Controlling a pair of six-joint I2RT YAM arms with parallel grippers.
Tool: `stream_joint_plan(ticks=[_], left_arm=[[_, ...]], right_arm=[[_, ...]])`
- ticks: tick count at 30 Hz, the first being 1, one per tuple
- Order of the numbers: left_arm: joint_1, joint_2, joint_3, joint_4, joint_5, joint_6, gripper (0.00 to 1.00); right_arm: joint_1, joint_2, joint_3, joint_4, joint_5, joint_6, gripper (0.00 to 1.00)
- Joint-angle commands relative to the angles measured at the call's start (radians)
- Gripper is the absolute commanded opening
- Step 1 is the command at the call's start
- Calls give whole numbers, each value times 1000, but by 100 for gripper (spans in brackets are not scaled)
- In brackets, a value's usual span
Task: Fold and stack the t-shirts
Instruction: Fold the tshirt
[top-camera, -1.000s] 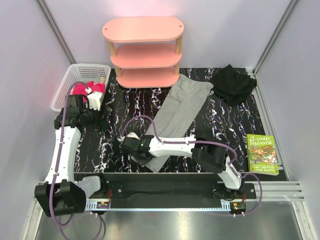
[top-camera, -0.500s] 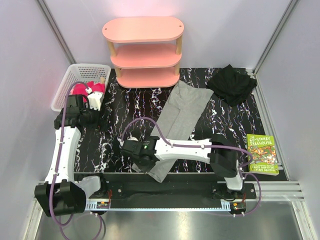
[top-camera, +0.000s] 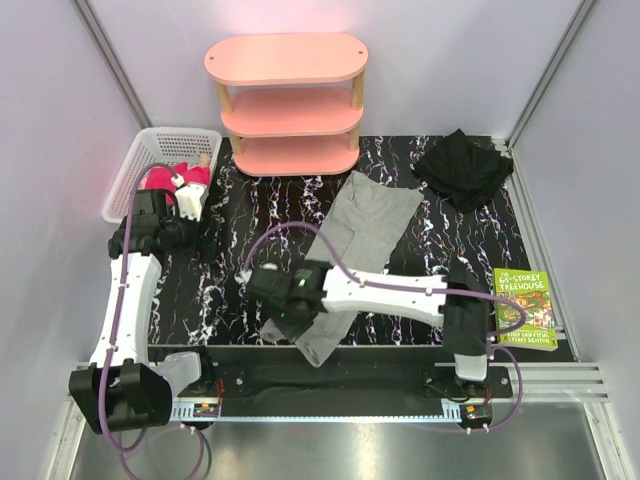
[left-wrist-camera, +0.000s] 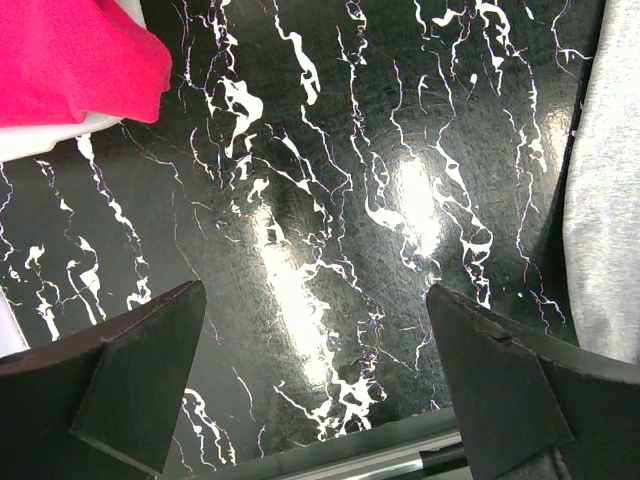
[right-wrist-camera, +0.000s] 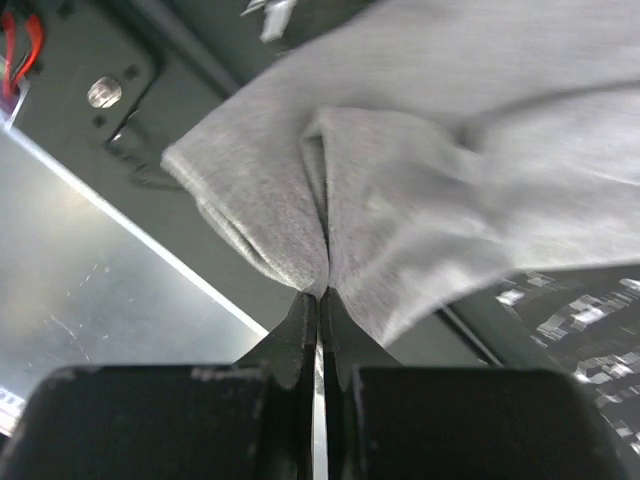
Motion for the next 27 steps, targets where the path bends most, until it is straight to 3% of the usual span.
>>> stream_joint_plan(ticks=[1,12,27], left_arm=[[4,6,36,34,24,5,99],[4,26,55,32,27,3,99],[4,40,39,29,46,11,99]], right_arm=[[-135,-156,-26,-16,35,-16,0],[-408,-174,-59,20,-6,-152,0],[-626,-13,-84,130,-59,-229,0]])
